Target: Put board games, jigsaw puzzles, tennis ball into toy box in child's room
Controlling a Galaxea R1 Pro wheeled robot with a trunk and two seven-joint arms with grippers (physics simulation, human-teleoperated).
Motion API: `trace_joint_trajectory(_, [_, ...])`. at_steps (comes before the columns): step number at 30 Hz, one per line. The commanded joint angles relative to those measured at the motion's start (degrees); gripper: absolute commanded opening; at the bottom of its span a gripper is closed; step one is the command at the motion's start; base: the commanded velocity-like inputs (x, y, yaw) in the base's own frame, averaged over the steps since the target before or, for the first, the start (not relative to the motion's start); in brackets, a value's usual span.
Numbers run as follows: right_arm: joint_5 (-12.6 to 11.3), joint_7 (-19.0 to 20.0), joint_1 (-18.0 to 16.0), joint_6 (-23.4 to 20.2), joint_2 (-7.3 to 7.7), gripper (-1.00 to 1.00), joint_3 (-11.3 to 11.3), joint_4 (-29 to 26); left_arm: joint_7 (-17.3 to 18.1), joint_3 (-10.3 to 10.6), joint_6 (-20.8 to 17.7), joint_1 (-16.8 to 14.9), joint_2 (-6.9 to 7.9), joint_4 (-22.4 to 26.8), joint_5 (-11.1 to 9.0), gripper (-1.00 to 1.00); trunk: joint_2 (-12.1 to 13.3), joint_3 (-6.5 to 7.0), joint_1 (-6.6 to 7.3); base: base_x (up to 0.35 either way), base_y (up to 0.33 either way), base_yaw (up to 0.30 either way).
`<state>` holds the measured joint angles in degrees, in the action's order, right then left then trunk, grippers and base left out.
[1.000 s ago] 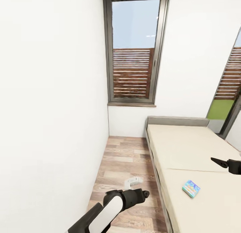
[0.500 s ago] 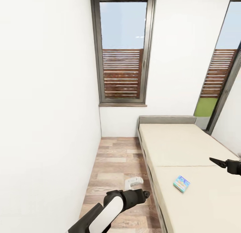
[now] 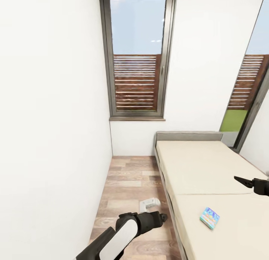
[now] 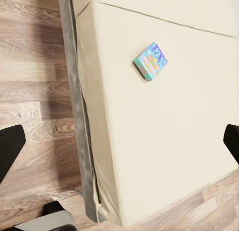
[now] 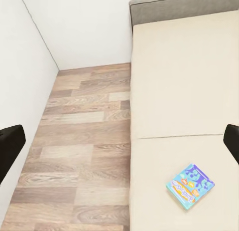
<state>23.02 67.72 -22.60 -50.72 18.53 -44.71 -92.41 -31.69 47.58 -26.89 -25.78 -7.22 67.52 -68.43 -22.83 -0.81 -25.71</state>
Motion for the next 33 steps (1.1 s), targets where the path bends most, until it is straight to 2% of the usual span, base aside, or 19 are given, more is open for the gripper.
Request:
trace_joint_trajectory(1, [0.5, 0.6, -0.1, -0.3, 0.01, 1.0, -0.1, -0.1, -0.5, 0.1, 0.0, -0.1, -0.01, 0.1, -0.5, 1.0, -0.1, -0.09, -0.07, 0.342, 0.081, 0.0])
trace_joint_trajectory(23, [0.6, 0.6, -0.2, -0.9, 0.39, 1.0, -0.2, -0.1, -0.5, 0.1, 0.0, -0.1, -0.06, -0.1, -0.5, 1.0, -0.1, -0.09, -0.07, 0.34, 0.125, -0.016])
trace_joint_trajectory(33, [0.7, 0.5, -0.2, -1.0, 0.35, 1.0, -0.2, 0.0, -0.5, 0.1, 0.1, -0.1, -0.03, -0.3, -0.5, 1.0, -0.1, -0.09, -0.07, 0.32, -0.084, -0.079])
